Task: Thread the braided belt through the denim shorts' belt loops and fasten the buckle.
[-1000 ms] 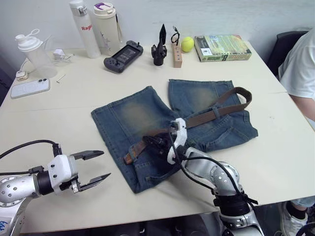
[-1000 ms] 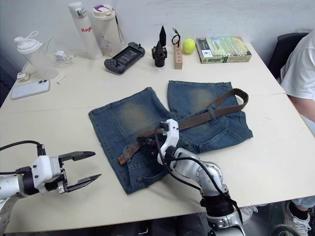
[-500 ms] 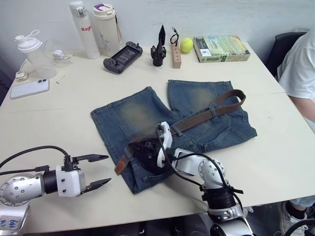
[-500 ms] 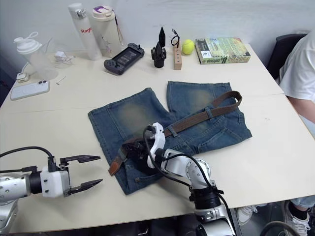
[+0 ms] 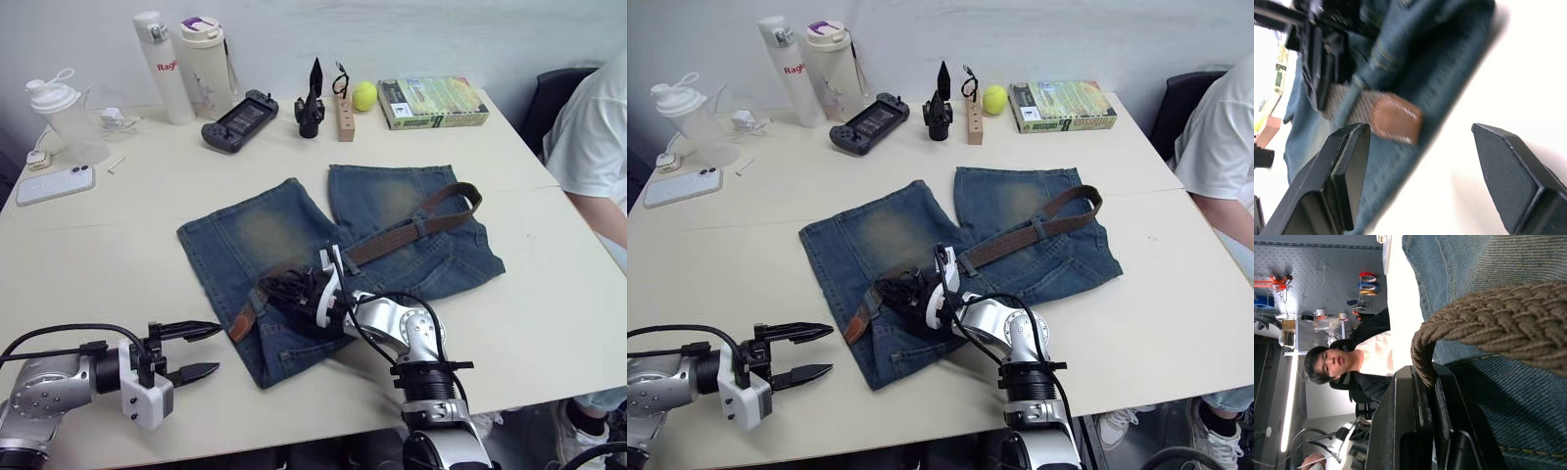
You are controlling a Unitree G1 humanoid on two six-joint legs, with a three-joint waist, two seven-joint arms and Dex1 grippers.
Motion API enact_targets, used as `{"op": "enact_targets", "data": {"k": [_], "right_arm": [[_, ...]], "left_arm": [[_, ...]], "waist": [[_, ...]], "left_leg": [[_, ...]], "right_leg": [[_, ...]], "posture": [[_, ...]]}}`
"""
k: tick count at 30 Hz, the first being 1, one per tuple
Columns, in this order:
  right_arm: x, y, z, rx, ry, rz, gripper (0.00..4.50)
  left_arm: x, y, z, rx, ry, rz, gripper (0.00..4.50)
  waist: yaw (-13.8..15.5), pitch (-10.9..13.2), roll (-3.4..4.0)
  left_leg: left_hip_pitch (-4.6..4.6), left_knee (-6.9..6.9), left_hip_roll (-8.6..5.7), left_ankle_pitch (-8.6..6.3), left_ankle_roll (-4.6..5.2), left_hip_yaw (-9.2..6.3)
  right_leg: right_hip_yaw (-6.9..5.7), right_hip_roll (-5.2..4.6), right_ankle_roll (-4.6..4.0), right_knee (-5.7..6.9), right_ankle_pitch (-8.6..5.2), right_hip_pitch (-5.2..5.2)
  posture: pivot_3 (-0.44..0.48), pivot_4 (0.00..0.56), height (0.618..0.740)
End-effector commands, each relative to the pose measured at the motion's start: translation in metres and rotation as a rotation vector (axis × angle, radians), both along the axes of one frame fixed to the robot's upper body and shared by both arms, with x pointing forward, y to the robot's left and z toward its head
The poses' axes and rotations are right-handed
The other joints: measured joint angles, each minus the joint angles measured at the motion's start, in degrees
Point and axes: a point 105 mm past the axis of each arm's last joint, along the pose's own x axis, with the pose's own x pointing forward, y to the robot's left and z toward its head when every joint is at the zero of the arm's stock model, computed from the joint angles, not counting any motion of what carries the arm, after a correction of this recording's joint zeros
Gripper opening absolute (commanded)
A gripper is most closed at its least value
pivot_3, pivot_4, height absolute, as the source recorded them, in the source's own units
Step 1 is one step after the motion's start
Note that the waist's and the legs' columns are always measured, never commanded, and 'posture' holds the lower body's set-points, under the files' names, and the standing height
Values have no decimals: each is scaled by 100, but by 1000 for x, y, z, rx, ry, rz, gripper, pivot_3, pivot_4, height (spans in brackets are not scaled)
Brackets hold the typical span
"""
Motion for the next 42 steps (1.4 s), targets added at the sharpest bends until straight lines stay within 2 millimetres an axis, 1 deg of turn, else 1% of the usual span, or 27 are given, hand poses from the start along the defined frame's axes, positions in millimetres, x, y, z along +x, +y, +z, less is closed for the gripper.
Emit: {"op": "enact_targets", "data": {"k": [1,3,5,7,9,13,14,17,20,22,23,25,27,32,35,39,42], "right_arm": [[-16,15,-32,-59,127,61,0],[-18,16,-34,-77,125,71,0],[-20,17,-38,-109,115,86,0],[-21,17,-38,-123,101,96,0],[-21,18,-37,-126,90,98,0],[-20,18,-37,-141,66,103,0],[-20,18,-37,-142,63,104,0],[-19,19,-35,-151,40,113,0],[-19,20,-32,-154,18,124,0],[-19,21,-31,-153,4,130,0],[-19,21,-30,-152,1,130,0],[-18,21,-29,-148,-3,124,0],[-18,21,-29,-148,-7,119,0],[-16,19,-28,-150,-12,103,0],[-16,17,-28,-151,-17,96,0],[-15,16,-28,-153,-18,88,0],[-14,17,-28,-154,-20,87,0]], "left_arm": [[5,-1,6,-76,-49,41,3657],[11,-5,9,-198,-4,125,3657],[19,-3,11,-325,81,240,3657],[17,-4,7,-407,251,290,3657],[17,-6,13,-552,458,347,3657],[7,-3,18,-660,902,399,3657],[6,-2,23,-677,959,381,3657],[13,4,34,-723,1126,371,3657],[31,11,38,-720,1166,382,3657],[43,8,40,-692,1196,339,3657],[46,4,38,-659,1225,314,3657],[49,0,28,-570,1252,291,3657],[50,-1,17,-515,1274,285,3657],[49,-6,4,-474,1326,258,3657],[49,-7,1,-472,1330,258,3657],[36,-16,2,-424,1393,182,3657],[33,-18,0,-407,1396,173,3657]], "waist": [[-1,-8,-4],[-3,-27,-14],[-13,-32,-20],[-26,-42,-34],[-28,-42,-33],[-25,-40,-30],[-26,-38,-27],[-21,-37,-22],[-14,-36,-21],[-19,-36,-22],[-10,-36,-21],[-12,-37,-22],[-37,-38,-23],[-15,-42,-30],[-13,-41,-28],[-15,-38,-23],[-17,-33,-15]], "left_leg": [[0,0,1,0,0,-1],[2,-5,1,-2,-2,-2],[8,-12,0,-3,-1,-2],[15,-17,1,-3,-2,-2],[32,-32,4,-4,-8,-4],[87,-59,6,-8,-21,-11],[92,-60,6,-10,-24,-14],[100,-64,6,-13,-31,-16],[100,-64,8,-11,-40,-17],[100,-67,16,-13,-51,-15],[100,-66,19,-14,-52,-15],[99,-66,25,-14,-57,-14],[100,-66,34,-16,-62,0],[80,-65,68,-21,-80,2],[79,-64,70,-20,-83,2],[80,-65,68,-21,-81,1],[80,-65,68,-21,-81,-1]], "right_leg": [[0,0,0,0,0,0],[1,-2,0,0,0,0],[1,-4,1,1,1,3],[2,-4,1,3,1,5],[2,-2,1,4,1,13],[8,0,-8,-10,-5,62],[8,1,-16,-14,-9,71],[10,4,-22,-16,-13,76],[10,11,-32,-15,-19,75],[12,24,-35,-16,-20,71],[13,29,-35,-14,-20,72],[15,45,-36,-16,-20,72],[31,63,-36,-21,-20,70],[39,74,-46,-9,-26,36],[43,70,-53,-11,-29,37],[47,64,-54,-13,-29,38],[50,62,-56,-13,-29,38]], "posture": [[0,150,740],[0,150,740],[0,150,740],[0,150,740],[0,150,740],[0,150,740],[0,150,740],[0,150,740],[0,150,740],[0,150,740],[0,150,740],[0,150,740],[0,150,740],[0,150,740],[0,150,740],[0,150,740],[0,150,740]]}}
